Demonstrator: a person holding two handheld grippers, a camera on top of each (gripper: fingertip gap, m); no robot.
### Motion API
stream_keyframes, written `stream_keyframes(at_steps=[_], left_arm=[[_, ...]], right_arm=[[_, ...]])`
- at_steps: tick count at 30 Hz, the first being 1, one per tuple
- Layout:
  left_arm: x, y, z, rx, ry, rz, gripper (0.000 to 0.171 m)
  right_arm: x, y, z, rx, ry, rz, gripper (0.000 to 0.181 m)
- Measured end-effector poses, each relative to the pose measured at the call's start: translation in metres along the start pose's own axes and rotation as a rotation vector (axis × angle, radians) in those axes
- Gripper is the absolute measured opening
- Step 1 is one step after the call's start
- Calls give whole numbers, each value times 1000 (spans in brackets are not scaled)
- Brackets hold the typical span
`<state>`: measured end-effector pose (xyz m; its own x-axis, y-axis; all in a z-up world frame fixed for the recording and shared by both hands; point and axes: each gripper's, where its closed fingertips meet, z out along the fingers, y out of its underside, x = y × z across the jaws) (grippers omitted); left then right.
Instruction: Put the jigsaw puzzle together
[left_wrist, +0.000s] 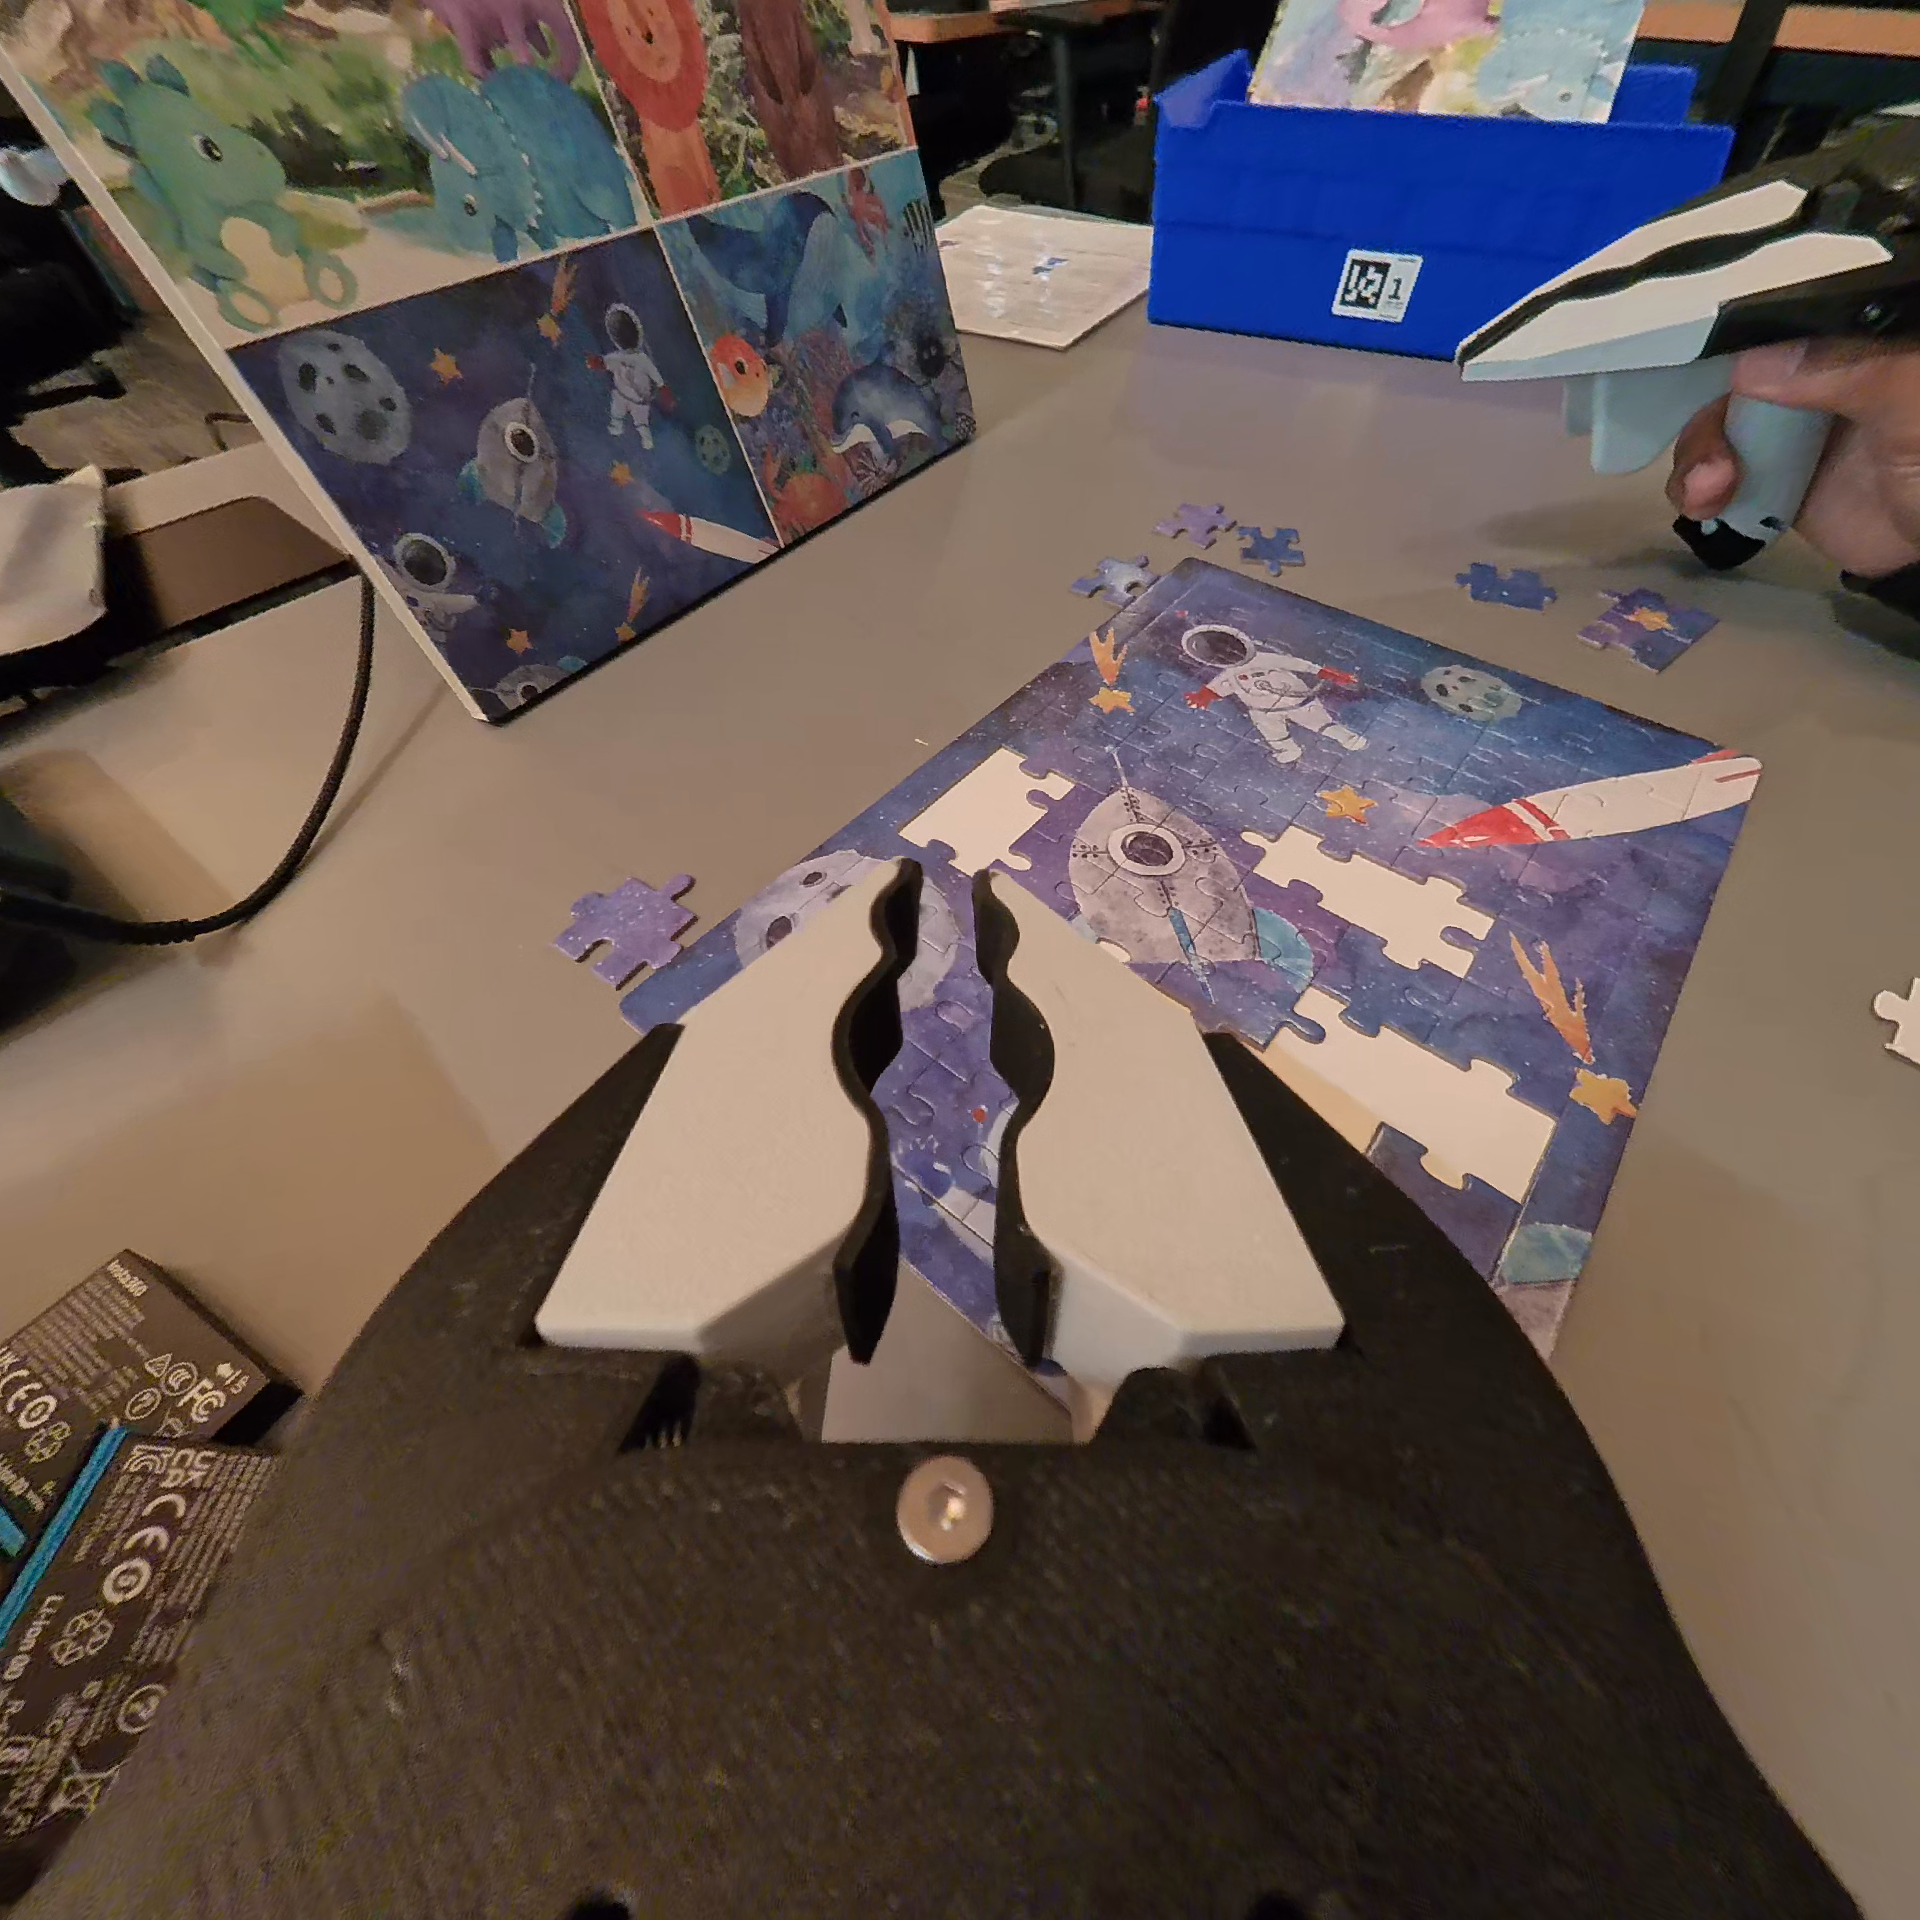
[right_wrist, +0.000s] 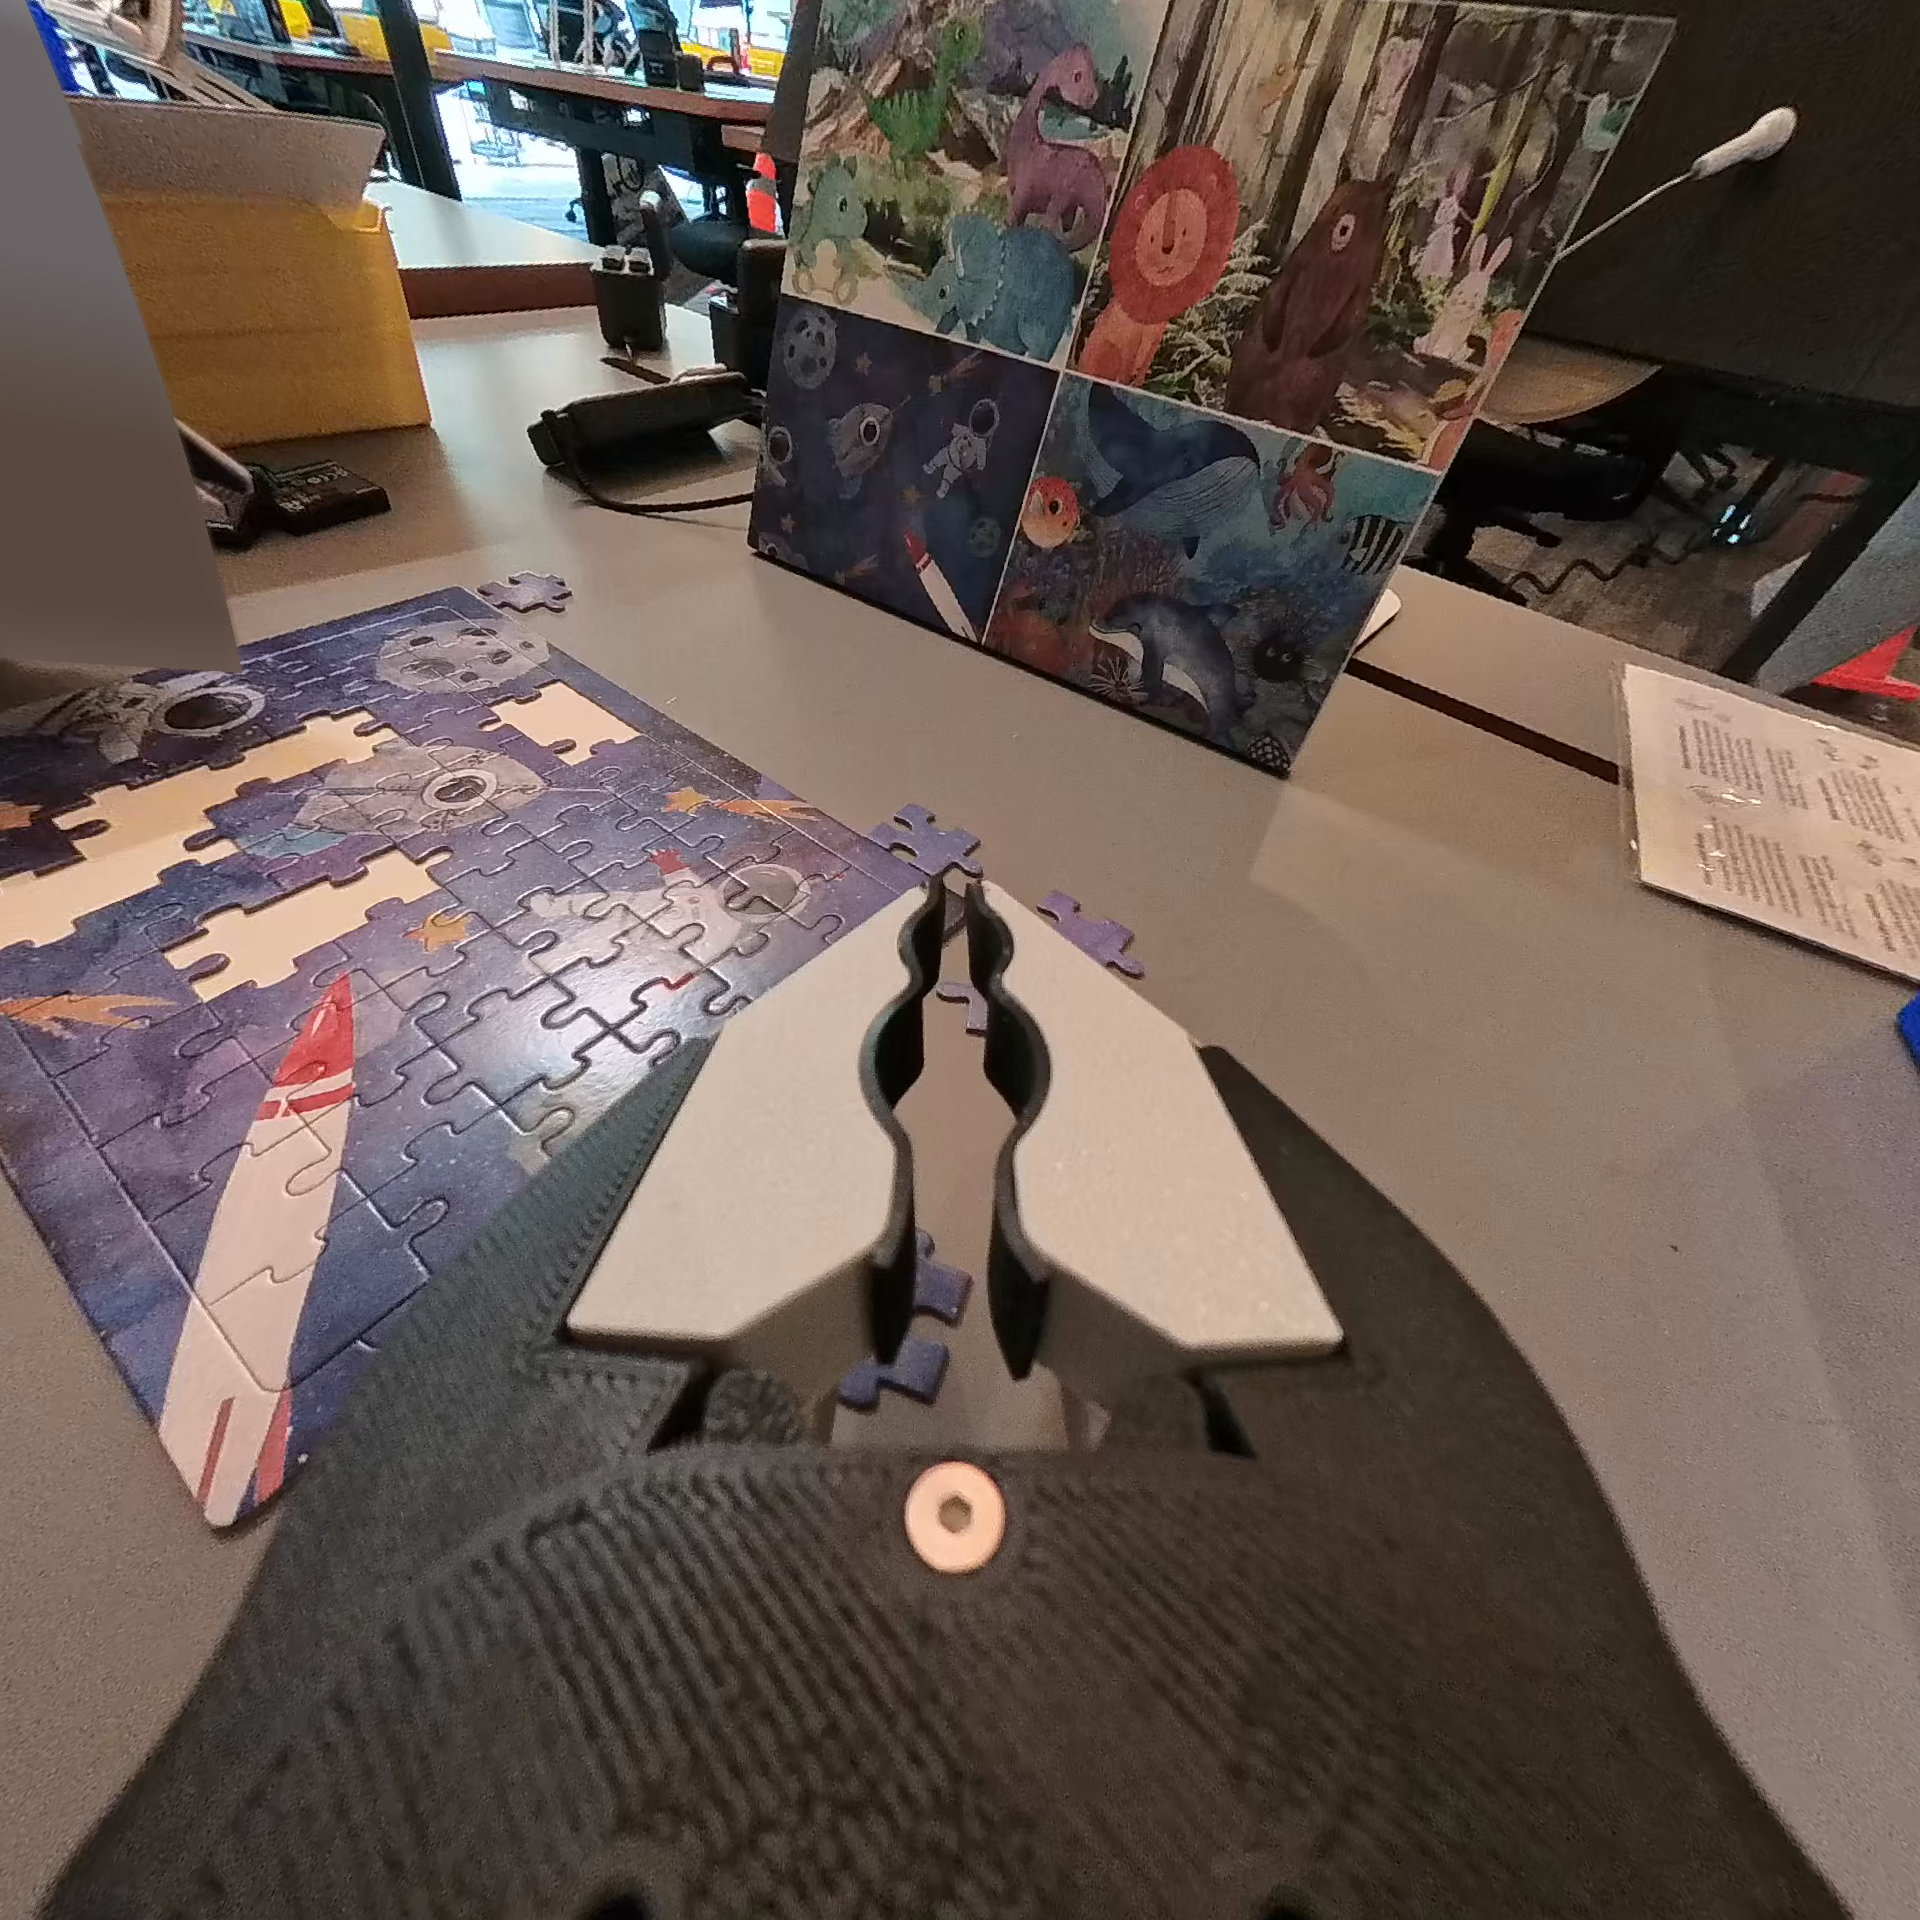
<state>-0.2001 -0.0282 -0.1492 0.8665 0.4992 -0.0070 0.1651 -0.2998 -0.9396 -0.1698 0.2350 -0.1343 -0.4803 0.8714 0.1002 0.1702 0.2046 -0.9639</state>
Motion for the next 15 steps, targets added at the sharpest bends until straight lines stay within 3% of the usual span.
stream_keyframes(at_steps=[15], left_arm=[[-53, -14, -27, 146, -235, -172, 28]], right_arm=[[0, -4, -4, 27, 1, 11, 0]])
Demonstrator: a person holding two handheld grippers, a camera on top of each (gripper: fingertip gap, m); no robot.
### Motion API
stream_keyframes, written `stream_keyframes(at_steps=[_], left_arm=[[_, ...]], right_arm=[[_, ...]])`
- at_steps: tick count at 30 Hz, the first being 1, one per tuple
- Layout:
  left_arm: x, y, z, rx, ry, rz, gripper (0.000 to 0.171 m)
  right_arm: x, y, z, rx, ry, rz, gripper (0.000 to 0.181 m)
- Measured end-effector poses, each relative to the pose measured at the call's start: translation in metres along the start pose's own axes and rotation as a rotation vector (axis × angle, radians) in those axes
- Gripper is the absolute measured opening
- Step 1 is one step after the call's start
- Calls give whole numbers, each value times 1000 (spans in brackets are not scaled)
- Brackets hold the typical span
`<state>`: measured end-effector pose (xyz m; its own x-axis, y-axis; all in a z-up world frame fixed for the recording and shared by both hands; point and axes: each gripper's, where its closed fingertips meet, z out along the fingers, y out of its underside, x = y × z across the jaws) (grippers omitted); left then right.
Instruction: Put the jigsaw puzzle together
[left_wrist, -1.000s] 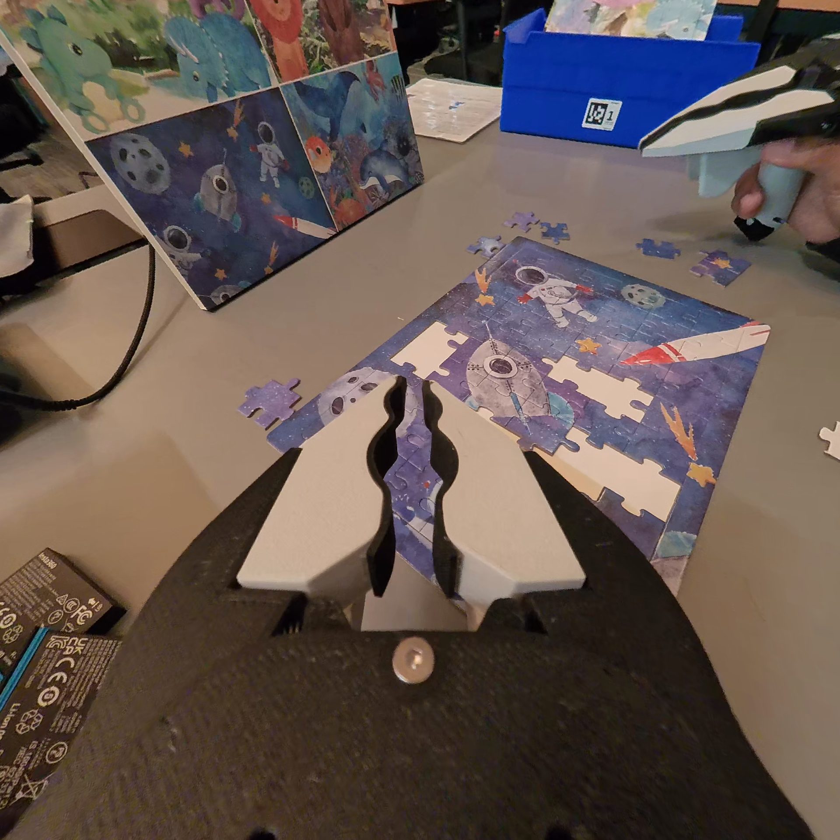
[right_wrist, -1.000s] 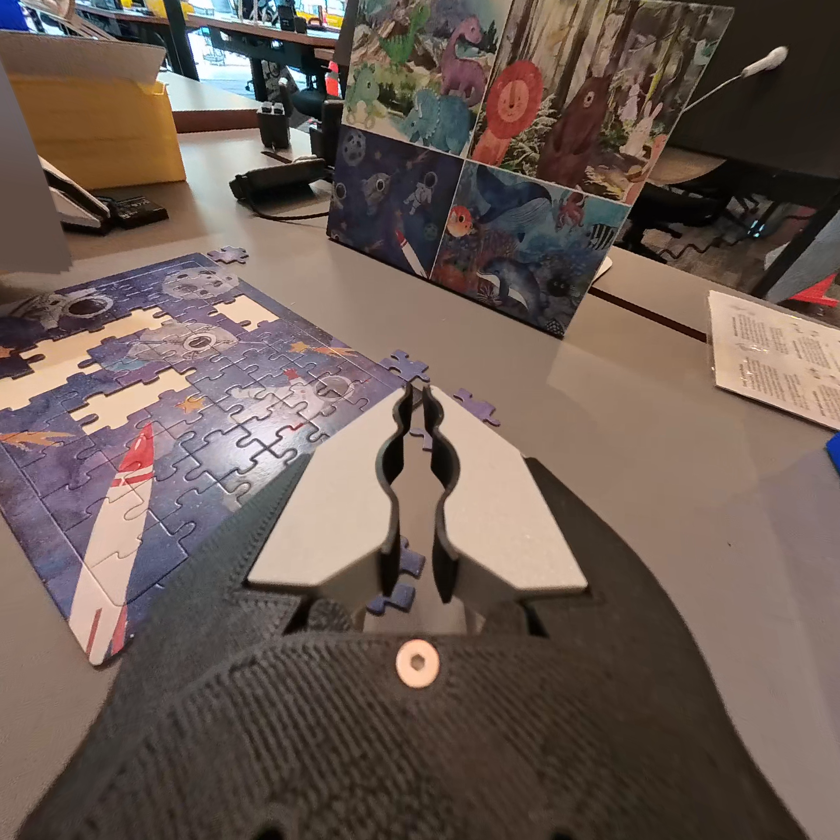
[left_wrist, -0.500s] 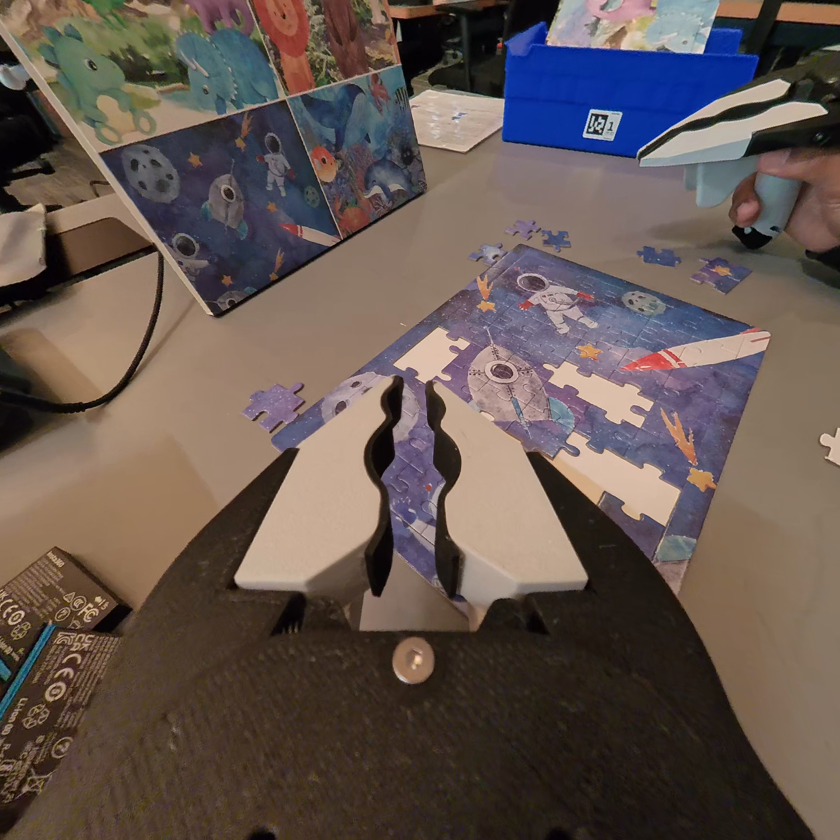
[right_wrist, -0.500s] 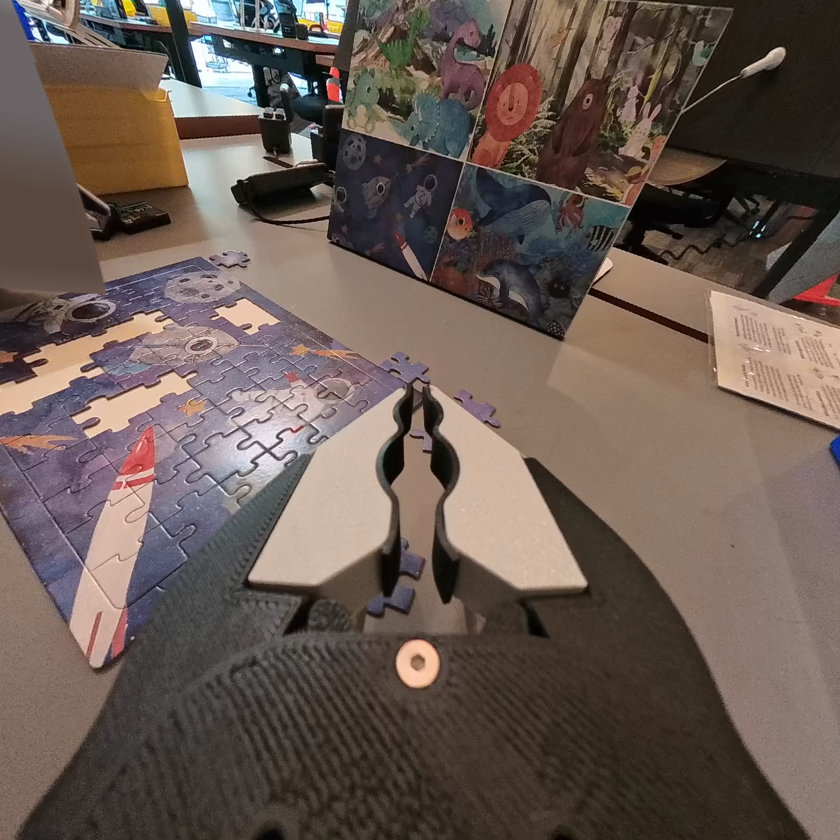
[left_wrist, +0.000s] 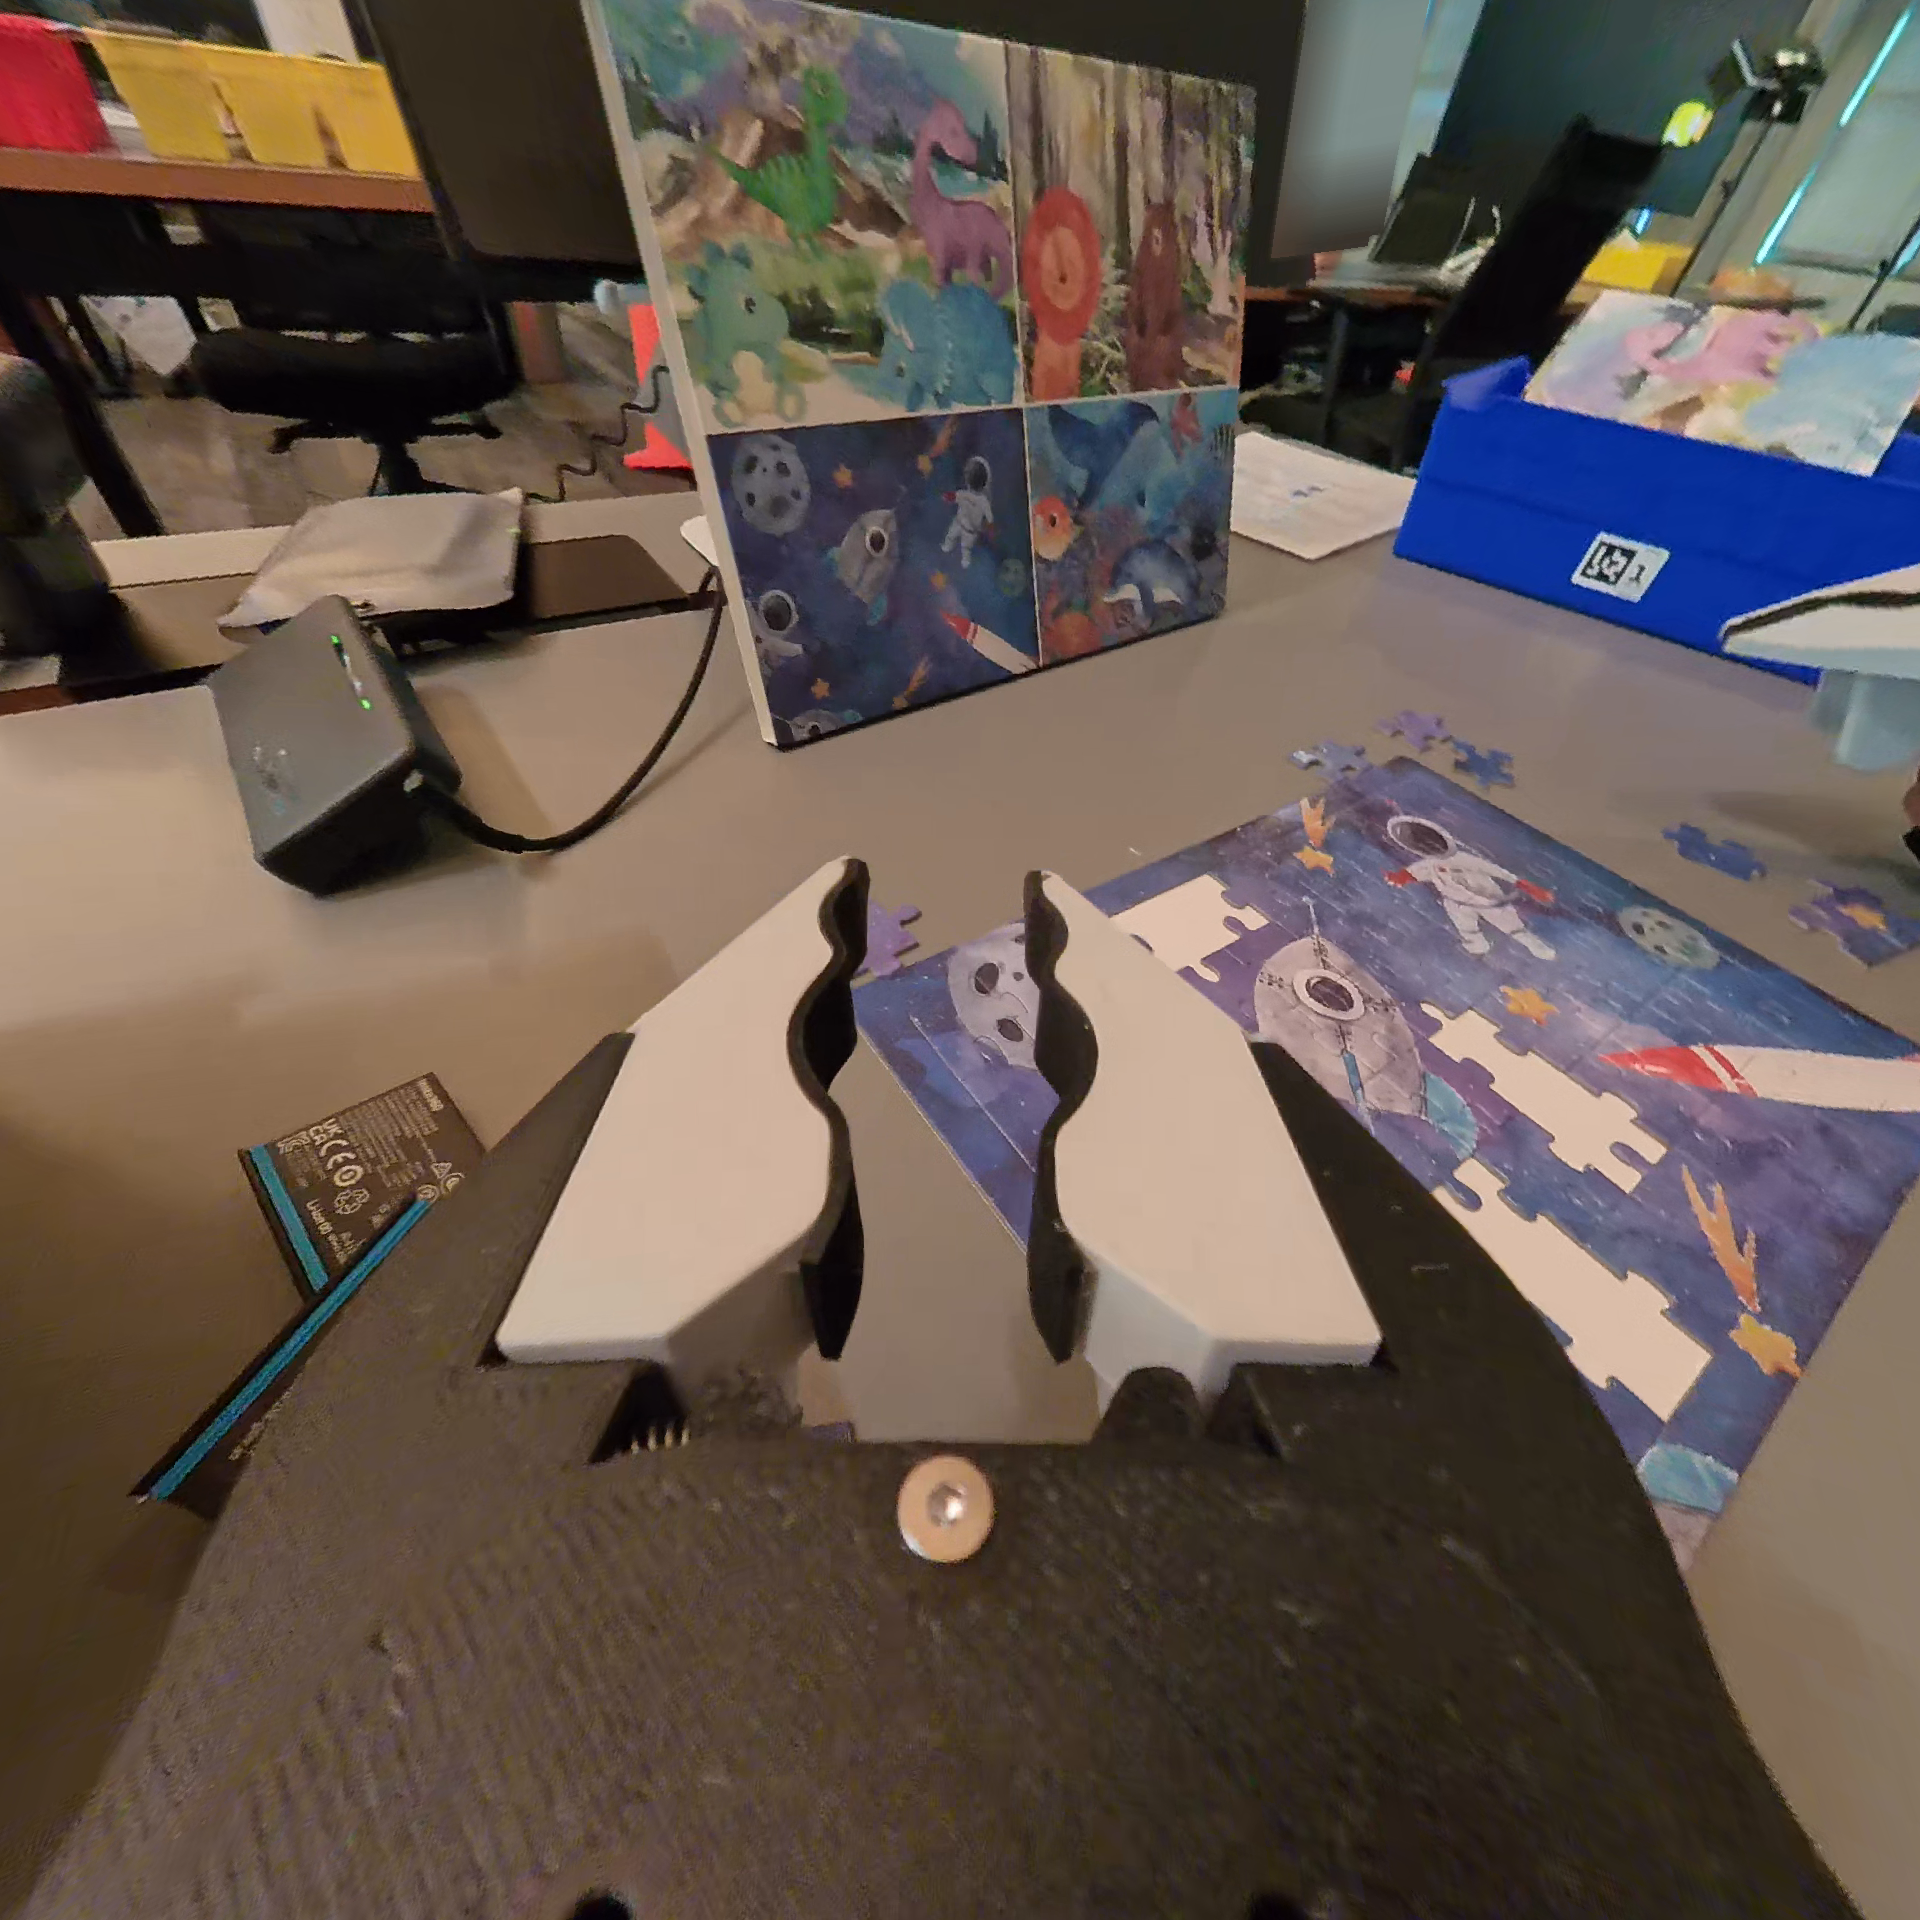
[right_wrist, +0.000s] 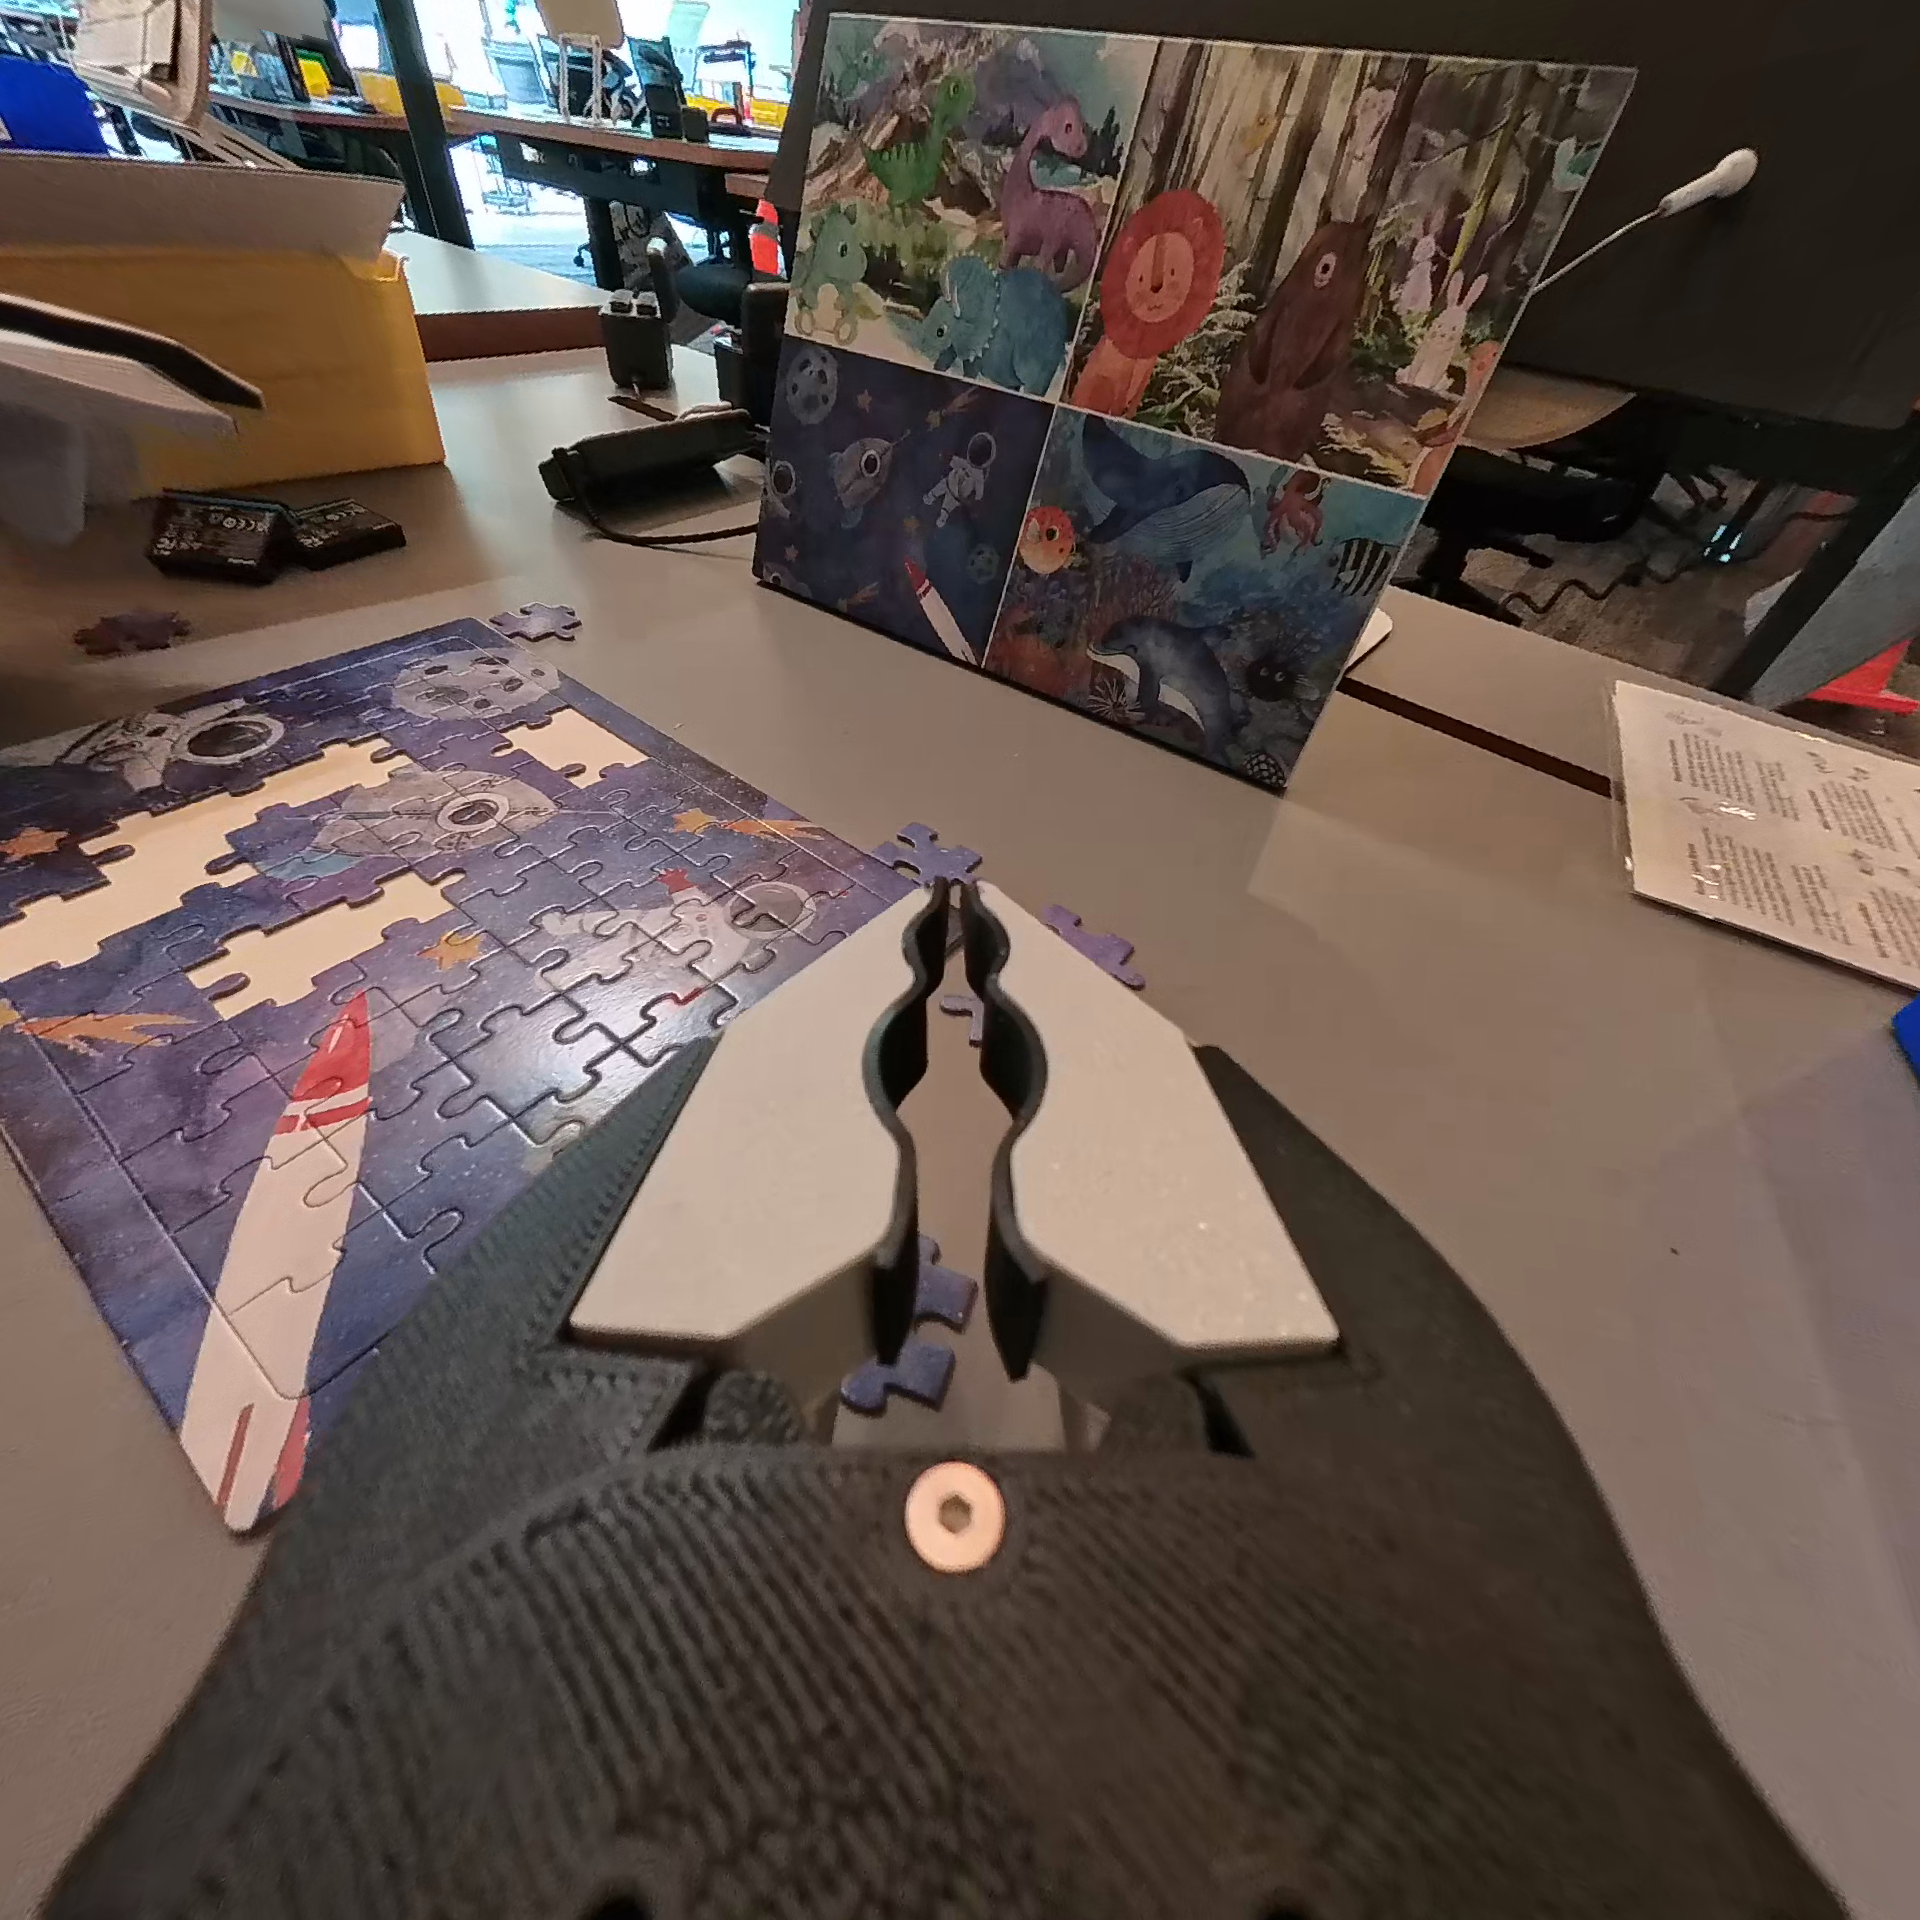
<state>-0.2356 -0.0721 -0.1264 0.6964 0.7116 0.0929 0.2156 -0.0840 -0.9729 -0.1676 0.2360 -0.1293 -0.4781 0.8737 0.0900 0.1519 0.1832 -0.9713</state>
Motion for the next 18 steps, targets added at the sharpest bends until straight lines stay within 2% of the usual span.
stream_keyframes(at_steps=[4, 6, 8, 13, 18], left_arm=[[-12, -13, -9, 70, -51, 2, 27], [-21, -16, -15, 82, -74, 22, 19], [-28, -13, -20, 61, -71, 41, 0], [-36, 6, -21, -58, -31, 44, 0], [-30, 12, -17, -86, -13, 74, 0]], right_arm=[[1, -3, -2, 22, 0, 15, 0], [2, -5, -4, 36, -2, 25, 0], [3, -7, -5, 46, -1, 34, 0], [3, -7, -6, 52, -4, 46, 0], [2, -5, -4, 39, -5, 40, 0]])
